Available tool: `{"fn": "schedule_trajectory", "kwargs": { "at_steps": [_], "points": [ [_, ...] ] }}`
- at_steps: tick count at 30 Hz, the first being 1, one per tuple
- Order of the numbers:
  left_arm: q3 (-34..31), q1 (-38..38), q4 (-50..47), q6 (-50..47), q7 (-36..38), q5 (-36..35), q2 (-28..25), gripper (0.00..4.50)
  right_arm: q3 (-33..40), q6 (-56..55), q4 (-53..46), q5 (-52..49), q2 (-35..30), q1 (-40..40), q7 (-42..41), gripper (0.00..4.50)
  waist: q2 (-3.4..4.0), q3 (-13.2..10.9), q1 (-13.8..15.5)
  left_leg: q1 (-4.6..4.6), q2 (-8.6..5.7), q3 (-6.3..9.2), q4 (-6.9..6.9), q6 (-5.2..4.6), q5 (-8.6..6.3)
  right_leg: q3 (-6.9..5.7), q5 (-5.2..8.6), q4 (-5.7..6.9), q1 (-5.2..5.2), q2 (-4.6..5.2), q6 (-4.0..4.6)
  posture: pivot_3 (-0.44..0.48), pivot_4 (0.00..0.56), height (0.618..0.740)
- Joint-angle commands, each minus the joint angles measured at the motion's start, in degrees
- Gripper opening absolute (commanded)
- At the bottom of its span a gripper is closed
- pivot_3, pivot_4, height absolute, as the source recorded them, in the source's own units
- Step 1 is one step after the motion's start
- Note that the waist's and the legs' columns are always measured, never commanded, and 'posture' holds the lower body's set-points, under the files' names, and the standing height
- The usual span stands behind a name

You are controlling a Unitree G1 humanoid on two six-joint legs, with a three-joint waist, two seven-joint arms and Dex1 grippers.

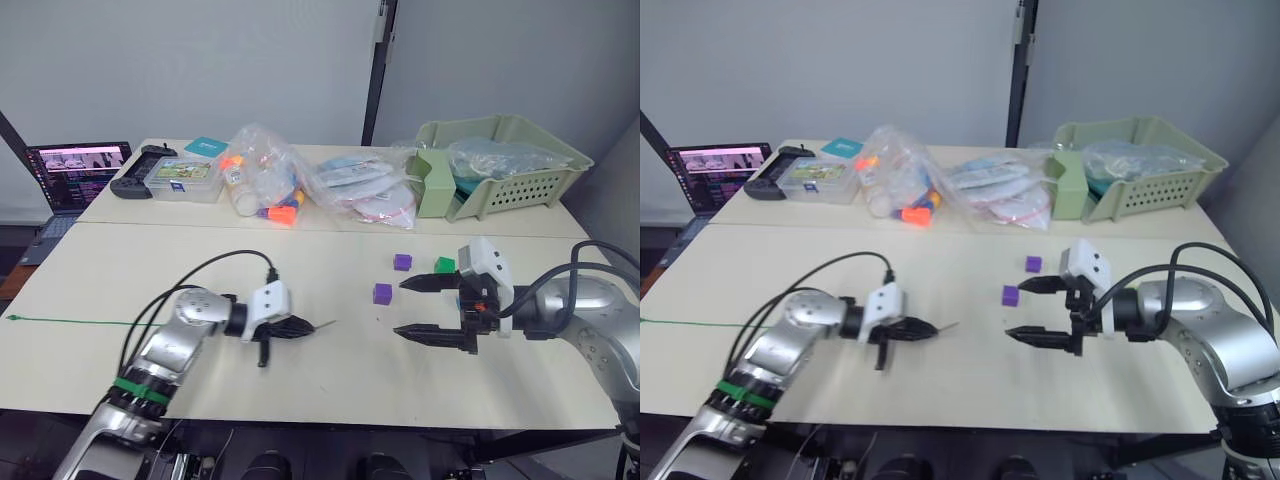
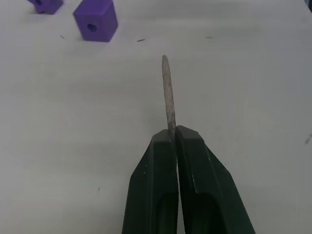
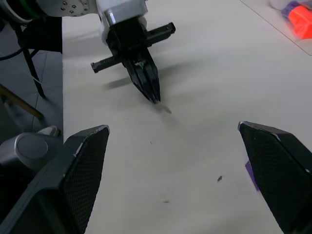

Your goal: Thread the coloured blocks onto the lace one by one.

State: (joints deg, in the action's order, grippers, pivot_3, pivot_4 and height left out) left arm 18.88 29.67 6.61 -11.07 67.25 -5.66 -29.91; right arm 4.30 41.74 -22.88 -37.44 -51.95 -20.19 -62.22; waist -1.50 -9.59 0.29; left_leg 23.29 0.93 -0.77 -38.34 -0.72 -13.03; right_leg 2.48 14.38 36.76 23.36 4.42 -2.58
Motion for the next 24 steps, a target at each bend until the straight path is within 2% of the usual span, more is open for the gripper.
{"fn": "schedule_trajectory", "kwargs": {
  "at_steps": [1,2,11,14,18,24],
  "points": [
    [1.47,0.59,-0.15,-0.49,0.02,1.42,0.23,0.05,2.52,-0.06,-0.85,-1.25,-0.58,0.04,0.42,4.5,0.0,0.0,-0.29,0.0,0.02,0.02,0.01,0.0,0.0,0.0,0.0,0.0,0.0,-0.02,0.0,0.0,0.15,0.74],
    [1.86,0.5,0.02,-0.38,0.46,1.79,-0.13,0.05,2.56,-0.09,-0.78,-1.24,-0.58,0.06,0.46,4.5,0.0,0.0,-0.4,0.0,0.03,0.03,0.01,0.0,0.0,0.0,0.0,0.01,0.01,-0.03,0.0,0.0,0.15,0.74],
    [0.08,0.21,-2.01,-0.91,1.67,0.37,-2.47,2.87,3.12,0.03,-0.62,-1.63,-0.48,1.01,0.6,4.5,0.0,0.0,-0.49,-0.03,0.02,0.08,-0.02,0.0,0.0,-0.02,0.0,0.02,-0.05,-0.02,0.0,0.0,0.15,0.74],
    [-1.08,-0.59,-1.65,1.47,0.63,0.49,-3.23,2.87,3.08,-0.21,-0.54,-1.62,-0.32,1.21,0.56,4.5,0.0,0.0,-0.66,-0.03,0.03,0.09,-0.02,-0.01,0.0,-0.01,0.0,0.02,-0.04,-0.02,0.0,0.0,0.15,0.74],
    [-2.17,-1.48,6.12,12.64,-3.6,2.75,-1.16,2.87,2.25,-1.0,0.22,-0.98,0.08,0.85,0.22,4.5,0.0,0.0,-0.5,-0.02,0.02,0.12,-0.03,0.0,0.0,-0.02,0.0,0.01,-0.04,0.0,0.01,0.0,0.15,0.74],
    [-1.92,-2.12,7.0,13.13,-2.19,0.33,1.42,2.87,1.58,-1.43,0.44,0.02,-0.26,1.14,-0.32,4.5,0.0,0.0,-0.09,-0.01,-0.01,0.11,-0.05,-0.01,0.0,-0.02,0.0,0.0,-0.06,0.03,0.0,0.0,0.15,0.74]
  ]
}}
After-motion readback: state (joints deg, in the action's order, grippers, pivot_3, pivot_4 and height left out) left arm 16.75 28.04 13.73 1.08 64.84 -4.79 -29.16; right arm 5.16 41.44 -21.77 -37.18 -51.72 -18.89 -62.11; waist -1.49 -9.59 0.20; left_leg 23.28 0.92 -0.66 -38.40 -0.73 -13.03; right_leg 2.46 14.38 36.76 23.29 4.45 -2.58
